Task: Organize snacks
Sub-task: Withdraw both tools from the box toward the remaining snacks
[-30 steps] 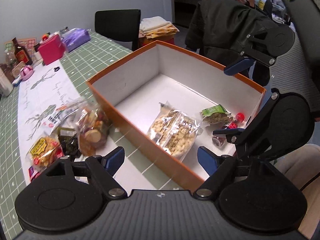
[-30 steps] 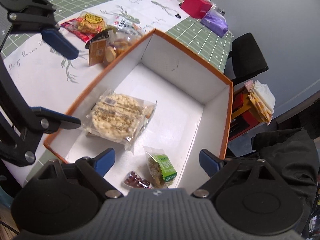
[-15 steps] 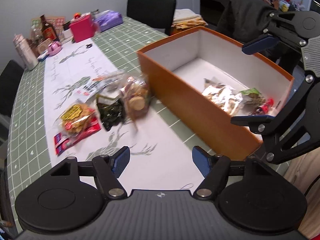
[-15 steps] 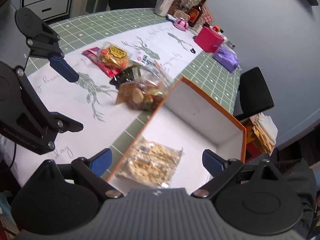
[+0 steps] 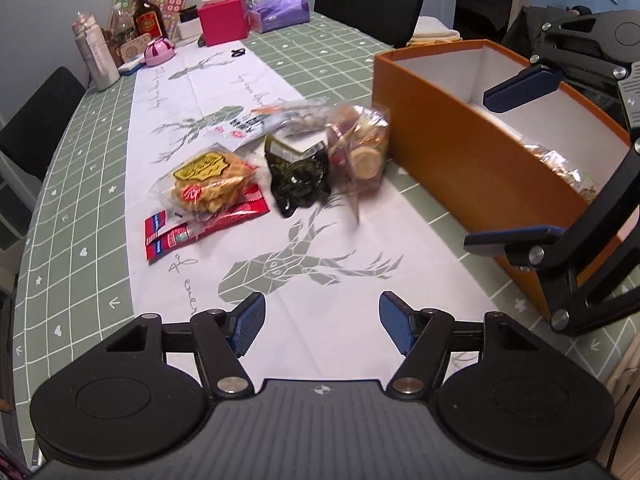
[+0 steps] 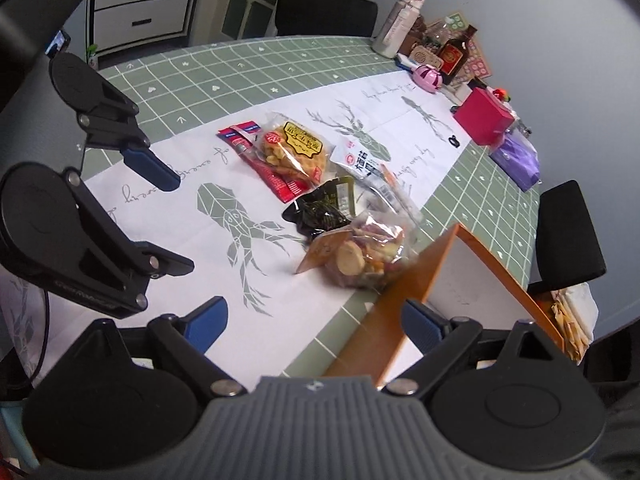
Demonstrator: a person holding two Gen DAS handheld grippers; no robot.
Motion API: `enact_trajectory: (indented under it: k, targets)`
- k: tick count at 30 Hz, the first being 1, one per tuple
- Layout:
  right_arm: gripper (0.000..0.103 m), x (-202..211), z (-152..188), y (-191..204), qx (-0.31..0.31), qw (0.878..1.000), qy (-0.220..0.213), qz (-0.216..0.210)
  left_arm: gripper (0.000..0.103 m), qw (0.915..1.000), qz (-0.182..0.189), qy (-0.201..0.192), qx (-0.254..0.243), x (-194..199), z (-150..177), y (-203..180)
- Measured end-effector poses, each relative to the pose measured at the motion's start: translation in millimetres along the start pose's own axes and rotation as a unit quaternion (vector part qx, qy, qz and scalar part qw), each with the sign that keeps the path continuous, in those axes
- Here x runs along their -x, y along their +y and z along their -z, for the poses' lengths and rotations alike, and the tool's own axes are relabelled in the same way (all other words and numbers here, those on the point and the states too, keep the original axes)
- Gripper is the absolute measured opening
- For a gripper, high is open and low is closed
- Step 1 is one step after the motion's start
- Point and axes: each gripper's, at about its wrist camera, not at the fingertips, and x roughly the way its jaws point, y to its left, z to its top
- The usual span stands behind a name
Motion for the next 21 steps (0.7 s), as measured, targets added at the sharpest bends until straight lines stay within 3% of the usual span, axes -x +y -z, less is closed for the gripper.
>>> enact_trajectory:
  k: [21]
  targets:
    - [0.084, -122, -44, -23, -0.016, 0.994, 0.107, 0.023, 0.078, 0.9991, 0.016, 0.035, 0.019, -54, -4, 43]
